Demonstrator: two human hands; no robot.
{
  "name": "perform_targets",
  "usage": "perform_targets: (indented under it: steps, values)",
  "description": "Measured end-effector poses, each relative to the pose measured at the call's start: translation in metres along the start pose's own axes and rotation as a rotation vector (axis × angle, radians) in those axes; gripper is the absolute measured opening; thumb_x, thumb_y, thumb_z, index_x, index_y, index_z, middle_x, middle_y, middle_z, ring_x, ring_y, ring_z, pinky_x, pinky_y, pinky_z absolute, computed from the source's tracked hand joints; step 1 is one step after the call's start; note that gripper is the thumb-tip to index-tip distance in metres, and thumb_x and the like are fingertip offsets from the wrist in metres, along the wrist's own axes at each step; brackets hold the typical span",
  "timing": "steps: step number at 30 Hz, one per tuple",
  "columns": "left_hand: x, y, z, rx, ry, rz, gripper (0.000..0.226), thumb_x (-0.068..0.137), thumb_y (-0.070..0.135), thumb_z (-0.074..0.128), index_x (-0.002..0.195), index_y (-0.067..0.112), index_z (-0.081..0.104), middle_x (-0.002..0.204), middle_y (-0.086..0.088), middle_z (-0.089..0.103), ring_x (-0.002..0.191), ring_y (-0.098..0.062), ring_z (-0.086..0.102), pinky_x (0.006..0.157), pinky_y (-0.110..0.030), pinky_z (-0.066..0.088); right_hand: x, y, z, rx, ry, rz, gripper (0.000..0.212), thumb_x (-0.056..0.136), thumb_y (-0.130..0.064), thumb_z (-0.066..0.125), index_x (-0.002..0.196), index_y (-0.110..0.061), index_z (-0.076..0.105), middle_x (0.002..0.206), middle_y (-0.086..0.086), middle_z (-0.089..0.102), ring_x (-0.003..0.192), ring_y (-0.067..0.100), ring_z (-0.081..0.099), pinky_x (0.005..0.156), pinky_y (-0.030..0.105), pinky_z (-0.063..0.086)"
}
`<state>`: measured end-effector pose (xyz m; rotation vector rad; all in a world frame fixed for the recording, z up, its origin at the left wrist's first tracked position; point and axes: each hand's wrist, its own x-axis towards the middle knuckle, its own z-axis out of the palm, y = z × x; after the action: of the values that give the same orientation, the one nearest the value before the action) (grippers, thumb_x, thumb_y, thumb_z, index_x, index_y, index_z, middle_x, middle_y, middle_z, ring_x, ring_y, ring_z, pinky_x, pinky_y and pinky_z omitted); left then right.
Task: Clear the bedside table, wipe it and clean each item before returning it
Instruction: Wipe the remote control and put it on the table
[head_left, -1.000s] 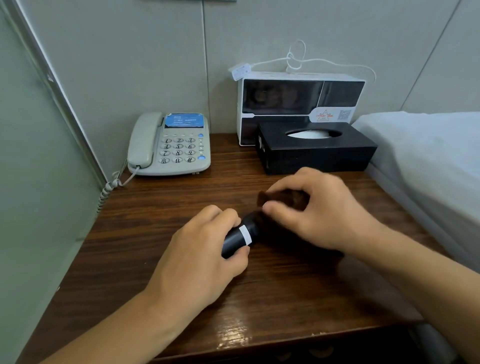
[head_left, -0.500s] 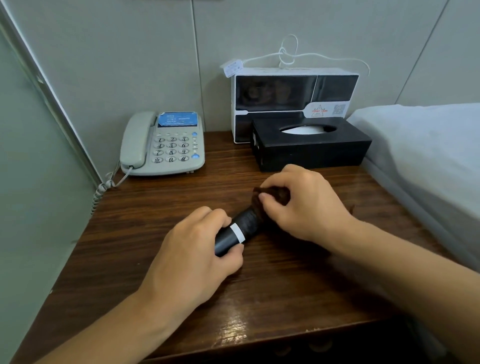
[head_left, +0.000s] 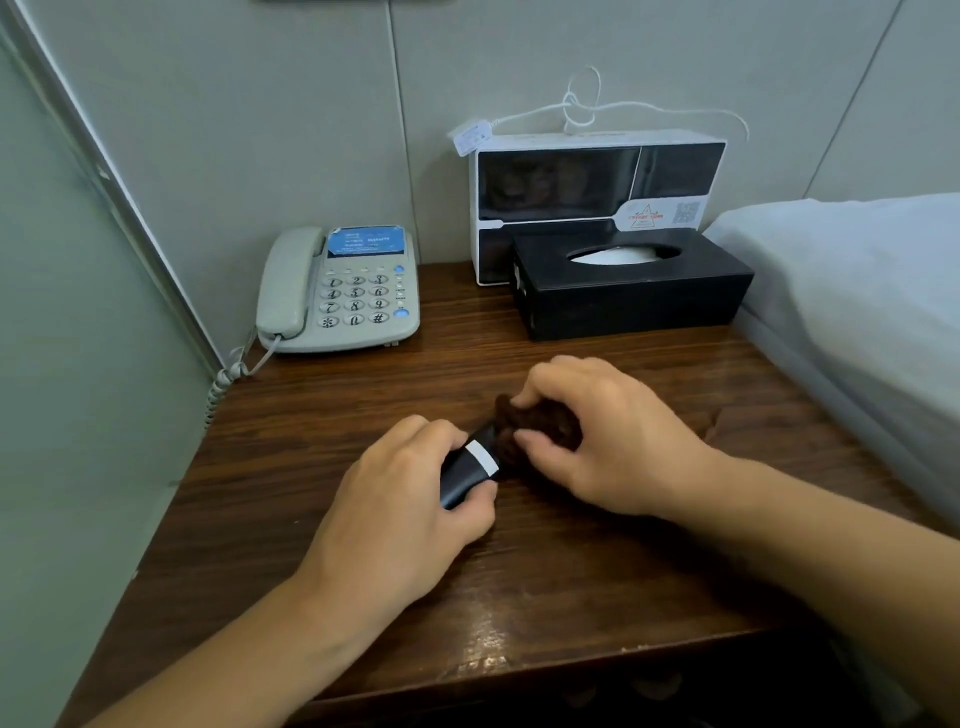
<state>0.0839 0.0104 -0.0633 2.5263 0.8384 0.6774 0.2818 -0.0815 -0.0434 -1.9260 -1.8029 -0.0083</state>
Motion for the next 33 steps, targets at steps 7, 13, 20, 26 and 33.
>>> perform_targets:
  steps: [7,13,20,26,33]
  values:
    - [-0.002,0.000,0.001,0.038,-0.054,-0.003,0.045,0.088,0.048,0.067,0.129,0.035,0.058,0.109,0.022,0.048,0.102,0.001,0.050,0.082,-0.015,0.041,-0.013,-0.010,-0.005,-0.028,-0.164,-0.167,0.024,0.090,-0.046,0.068,0.111,-0.036,0.062,0.105,-0.019,0.059,0.096,0.005,0.054,0.081,0.021,0.048]
    - [-0.003,-0.003,-0.003,0.015,-0.140,-0.016,0.073,0.082,0.073,0.062,0.145,0.045,0.040,0.116,0.030,0.036,0.119,0.002,0.037,0.102,-0.027,0.042,0.001,0.029,-0.030,-0.055,0.043,0.161,0.018,0.089,-0.044,0.072,0.103,-0.043,0.060,0.098,-0.020,0.058,0.090,0.004,0.057,0.072,0.018,0.045]
    - [-0.003,-0.003,-0.005,0.091,-0.059,0.107,0.043,0.092,0.058,0.057,0.130,0.040,0.054,0.108,0.029,0.049,0.109,0.003,0.043,0.086,-0.014,0.039,-0.008,0.025,-0.032,-0.007,0.072,0.195,0.022,0.088,-0.048,0.073,0.109,-0.043,0.067,0.097,-0.022,0.057,0.089,0.000,0.058,0.071,0.012,0.044]
    - [-0.004,-0.003,0.000,0.126,0.006,0.174,0.039,0.086,0.049,0.064,0.114,0.023,0.074,0.087,0.018,0.055,0.088,-0.006,0.051,0.071,-0.019,0.046,-0.019,-0.010,0.000,0.011,0.061,-0.024,0.040,0.086,-0.054,0.066,0.122,-0.038,0.072,0.103,-0.018,0.057,0.099,0.004,0.054,0.085,0.026,0.054]
    - [-0.003,-0.001,0.001,0.048,0.005,0.131,0.043,0.086,0.049,0.067,0.123,0.028,0.074,0.089,0.020,0.054,0.095,-0.003,0.051,0.077,-0.020,0.046,0.002,-0.014,-0.003,-0.150,0.016,-0.059,0.031,0.095,-0.048,0.062,0.124,-0.040,0.071,0.103,-0.014,0.055,0.099,0.012,0.051,0.079,0.030,0.052]
